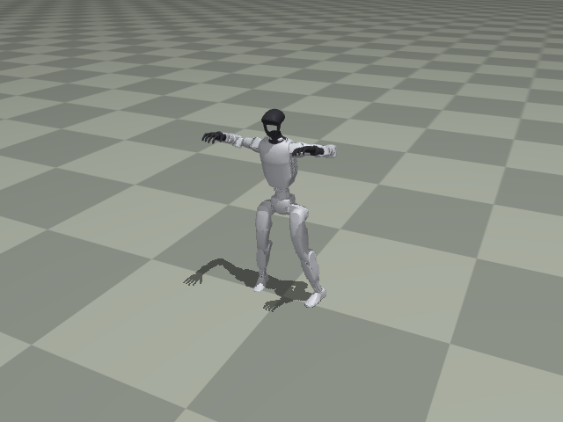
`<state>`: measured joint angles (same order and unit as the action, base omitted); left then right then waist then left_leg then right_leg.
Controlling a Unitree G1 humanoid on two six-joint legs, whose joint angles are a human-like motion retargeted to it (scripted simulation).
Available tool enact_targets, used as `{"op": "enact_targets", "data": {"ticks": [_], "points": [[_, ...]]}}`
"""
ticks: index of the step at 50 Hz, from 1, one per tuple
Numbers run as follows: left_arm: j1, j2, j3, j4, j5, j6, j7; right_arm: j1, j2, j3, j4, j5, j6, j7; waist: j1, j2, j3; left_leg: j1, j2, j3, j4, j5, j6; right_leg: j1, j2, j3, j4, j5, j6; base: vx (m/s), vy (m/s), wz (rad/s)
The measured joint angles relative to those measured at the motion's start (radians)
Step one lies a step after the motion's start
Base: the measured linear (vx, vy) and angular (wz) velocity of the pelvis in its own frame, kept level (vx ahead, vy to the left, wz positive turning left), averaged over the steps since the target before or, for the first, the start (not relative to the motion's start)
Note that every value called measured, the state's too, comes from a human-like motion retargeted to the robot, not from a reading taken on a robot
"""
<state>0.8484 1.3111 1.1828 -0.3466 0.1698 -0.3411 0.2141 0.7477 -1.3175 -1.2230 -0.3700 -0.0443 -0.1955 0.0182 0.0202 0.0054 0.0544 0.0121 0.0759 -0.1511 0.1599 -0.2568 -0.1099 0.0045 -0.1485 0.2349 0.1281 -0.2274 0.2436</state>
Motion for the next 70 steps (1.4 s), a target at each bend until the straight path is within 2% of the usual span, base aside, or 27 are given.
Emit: {"op": "enact_targets", "data": {"ticks": [70], "points": [[0.008,0.006,0.012,-0.008,-0.012,-0.001,-0.004,-0.04,-0.022,0.03,0.006,-0.002,0.002,0.0,0.015,-0.019,-0.013,-0.001,-0.001,-0.001,-0.002,0.0,0.0,0.001,-0.002,-0.003,0.001,-0.001,-0.001,0.0,0.0,0.0]]}}
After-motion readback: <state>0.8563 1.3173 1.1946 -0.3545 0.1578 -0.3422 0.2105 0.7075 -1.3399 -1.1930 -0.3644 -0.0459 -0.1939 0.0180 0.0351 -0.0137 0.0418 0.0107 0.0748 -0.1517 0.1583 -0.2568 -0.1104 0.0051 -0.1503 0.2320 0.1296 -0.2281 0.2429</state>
